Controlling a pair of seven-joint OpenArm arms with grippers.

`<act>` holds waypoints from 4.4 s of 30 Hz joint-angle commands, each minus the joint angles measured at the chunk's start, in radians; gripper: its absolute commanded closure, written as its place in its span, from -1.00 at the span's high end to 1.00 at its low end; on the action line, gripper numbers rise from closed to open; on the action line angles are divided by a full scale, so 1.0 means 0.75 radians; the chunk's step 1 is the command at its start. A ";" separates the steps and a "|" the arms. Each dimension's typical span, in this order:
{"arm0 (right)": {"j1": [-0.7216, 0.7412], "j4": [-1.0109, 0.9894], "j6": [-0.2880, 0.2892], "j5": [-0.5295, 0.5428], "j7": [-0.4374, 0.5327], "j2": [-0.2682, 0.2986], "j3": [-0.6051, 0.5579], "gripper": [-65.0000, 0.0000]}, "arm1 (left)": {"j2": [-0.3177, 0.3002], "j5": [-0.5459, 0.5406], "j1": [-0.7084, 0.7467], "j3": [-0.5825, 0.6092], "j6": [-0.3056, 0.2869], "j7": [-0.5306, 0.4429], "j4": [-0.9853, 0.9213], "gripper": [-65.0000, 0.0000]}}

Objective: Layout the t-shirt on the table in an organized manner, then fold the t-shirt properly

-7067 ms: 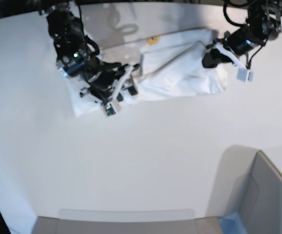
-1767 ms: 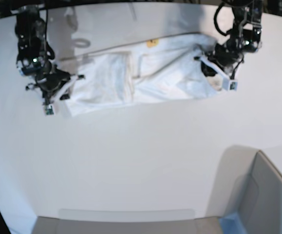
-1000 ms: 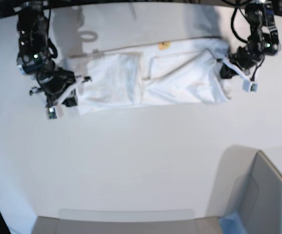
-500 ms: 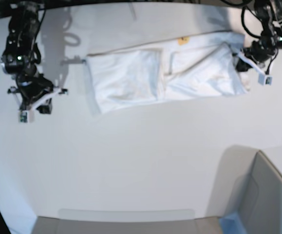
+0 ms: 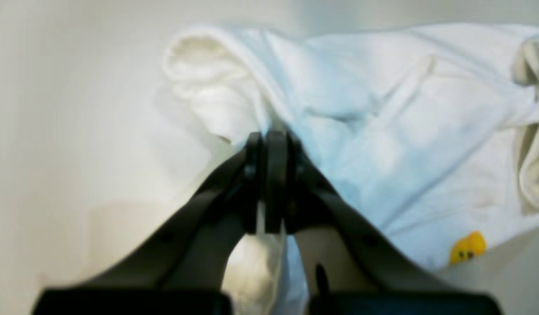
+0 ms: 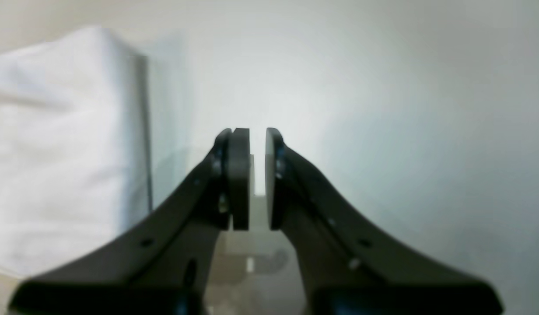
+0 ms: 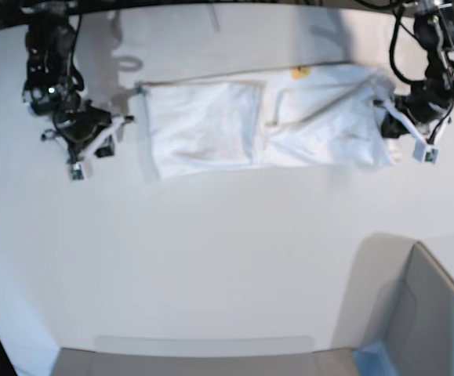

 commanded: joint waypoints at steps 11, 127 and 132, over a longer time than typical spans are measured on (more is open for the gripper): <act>0.024 -0.028 0.005 -0.003 0.029 0.014 -0.100 -0.80 | 0.087 -0.003 0.003 -0.060 0.001 0.134 0.222 -1.00; 0.005 -0.038 0.005 -0.005 0.027 0.044 -0.100 -0.80 | 0.121 -0.089 -0.079 -0.132 0.801 0.235 0.112 -0.02; 0.005 -0.038 0.005 -0.005 0.027 0.044 -0.100 -0.80 | 0.121 -0.089 -0.089 -0.132 0.799 0.235 0.106 -0.01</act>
